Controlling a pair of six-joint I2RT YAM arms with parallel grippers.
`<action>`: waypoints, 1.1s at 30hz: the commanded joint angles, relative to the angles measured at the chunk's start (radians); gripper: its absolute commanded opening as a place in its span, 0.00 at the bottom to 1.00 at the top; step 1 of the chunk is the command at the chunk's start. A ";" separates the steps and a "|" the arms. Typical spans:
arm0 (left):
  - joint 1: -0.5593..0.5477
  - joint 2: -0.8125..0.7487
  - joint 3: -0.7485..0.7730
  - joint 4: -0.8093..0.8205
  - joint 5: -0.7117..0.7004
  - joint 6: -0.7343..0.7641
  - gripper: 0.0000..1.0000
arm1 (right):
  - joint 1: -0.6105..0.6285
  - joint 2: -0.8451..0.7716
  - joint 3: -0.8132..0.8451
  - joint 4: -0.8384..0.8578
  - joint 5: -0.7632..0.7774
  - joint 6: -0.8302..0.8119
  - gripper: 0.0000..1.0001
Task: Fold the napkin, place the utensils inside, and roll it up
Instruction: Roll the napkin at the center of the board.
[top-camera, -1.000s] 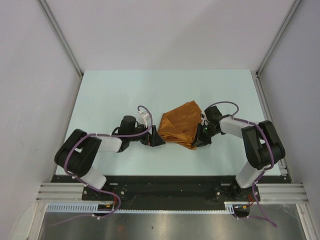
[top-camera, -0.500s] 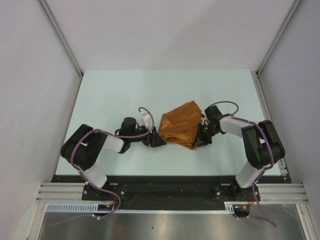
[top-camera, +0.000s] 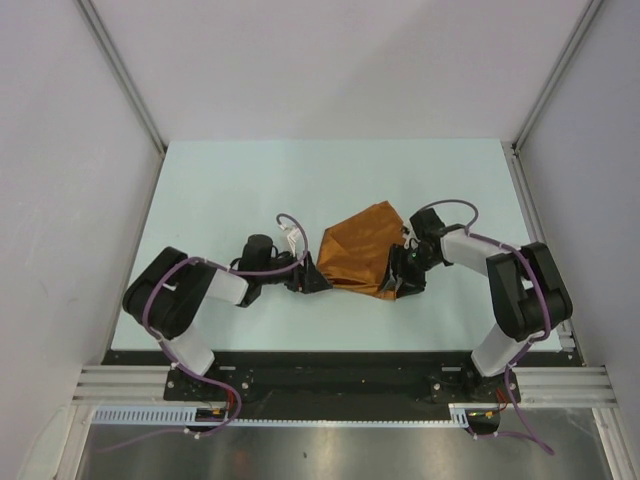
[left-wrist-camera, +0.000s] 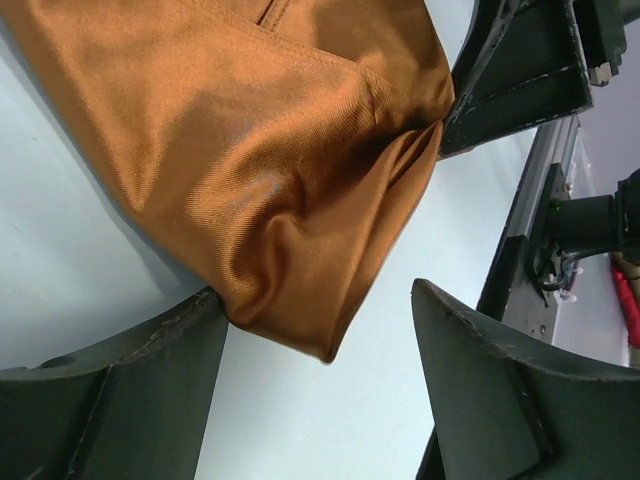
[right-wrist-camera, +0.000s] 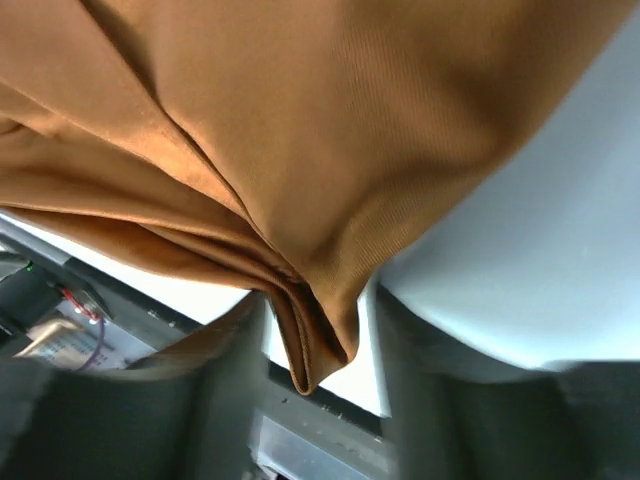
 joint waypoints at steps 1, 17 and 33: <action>0.001 0.010 0.020 0.028 0.012 -0.087 0.78 | -0.005 -0.054 0.024 -0.104 0.097 -0.030 0.62; 0.003 0.013 0.005 0.095 0.097 -0.292 0.77 | 0.242 -0.312 0.108 -0.127 0.198 -0.190 0.80; 0.004 -0.030 -0.077 -0.066 -0.027 -0.289 0.73 | 0.526 -0.368 -0.095 0.267 0.585 -0.192 0.83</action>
